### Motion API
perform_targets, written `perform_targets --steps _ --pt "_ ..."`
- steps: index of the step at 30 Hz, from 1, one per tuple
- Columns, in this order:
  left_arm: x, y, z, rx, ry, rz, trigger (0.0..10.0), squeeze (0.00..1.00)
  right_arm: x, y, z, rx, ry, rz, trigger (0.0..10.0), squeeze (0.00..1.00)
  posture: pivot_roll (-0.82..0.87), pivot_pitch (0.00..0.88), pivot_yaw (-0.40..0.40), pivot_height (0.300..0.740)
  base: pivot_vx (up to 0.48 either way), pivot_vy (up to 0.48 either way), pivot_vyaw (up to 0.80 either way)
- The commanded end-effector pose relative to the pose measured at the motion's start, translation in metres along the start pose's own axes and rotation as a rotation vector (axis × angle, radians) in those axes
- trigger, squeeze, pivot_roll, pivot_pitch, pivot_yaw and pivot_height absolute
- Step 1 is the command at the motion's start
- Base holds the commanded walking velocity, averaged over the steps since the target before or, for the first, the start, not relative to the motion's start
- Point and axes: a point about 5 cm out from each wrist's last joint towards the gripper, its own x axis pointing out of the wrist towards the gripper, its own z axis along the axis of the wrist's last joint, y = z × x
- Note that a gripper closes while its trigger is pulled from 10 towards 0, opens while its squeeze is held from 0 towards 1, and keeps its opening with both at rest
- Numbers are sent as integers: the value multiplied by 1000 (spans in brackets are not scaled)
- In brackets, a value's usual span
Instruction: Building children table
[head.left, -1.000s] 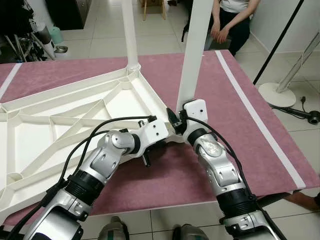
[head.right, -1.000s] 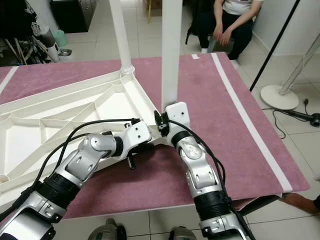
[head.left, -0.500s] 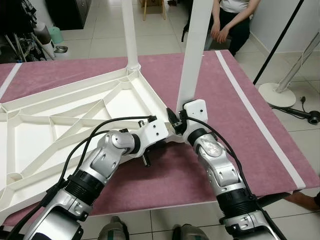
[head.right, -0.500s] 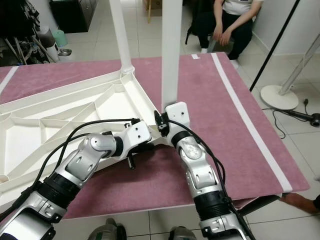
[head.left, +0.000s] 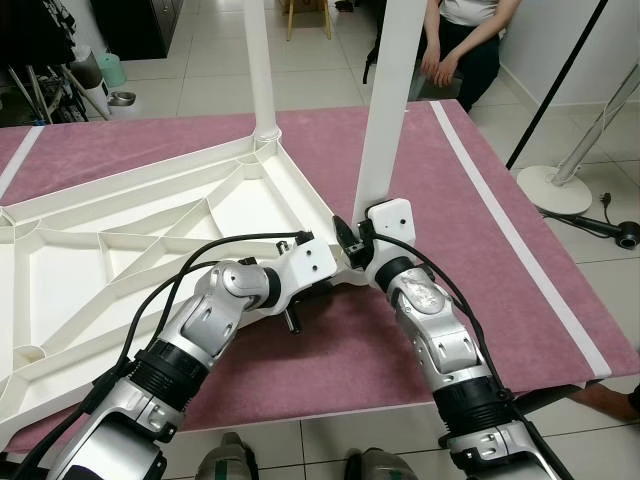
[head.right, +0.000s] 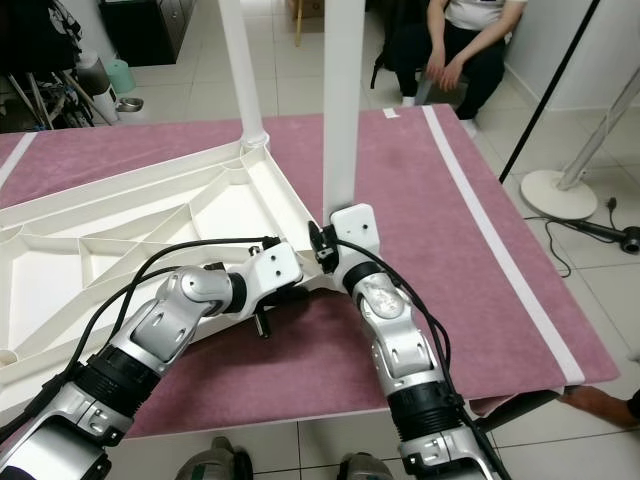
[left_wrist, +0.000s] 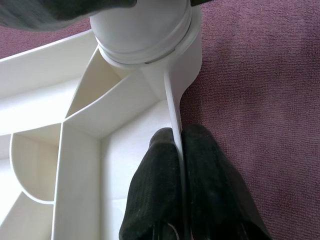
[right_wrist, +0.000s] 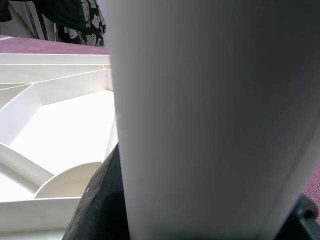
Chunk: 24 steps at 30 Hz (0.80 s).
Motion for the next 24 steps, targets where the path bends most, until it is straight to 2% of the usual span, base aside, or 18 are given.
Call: perform_targets --steps 1,12,13,14,15,16,24 --pt "-2 11 11 53 -62 193 10000 0 2 4 -3 -35 33 17 10000 0 1 0 141 740 0 0 0" --pt "-2 11 11 53 -62 193 10000 0 2 4 -3 -35 33 17 10000 0 1 0 141 740 0 0 0" --pt "-2 11 11 46 -62 195 10000 0 1 5 -4 -36 36 27 10000 0 1 0 0 740 0 0 0" --pt "-2 11 11 46 -62 195 10000 0 1 5 -4 -36 36 27 10000 0 1 0 0 740 0 0 0" --pt "-13 16 4 -14 -103 315 10000 0 0 6 -6 -44 26 39 10000 0 11 0 0 740 0 0 0" --pt "-16 17 3 -28 -114 352 10000 0 -1 6 -6 -46 24 42 10000 0 11 0 0 740 0 0 0" --pt "-17 18 1 -29 -109 376 10000 0 -1 6 -7 -51 23 48 10000 0 11 0 0 740 0 0 0"
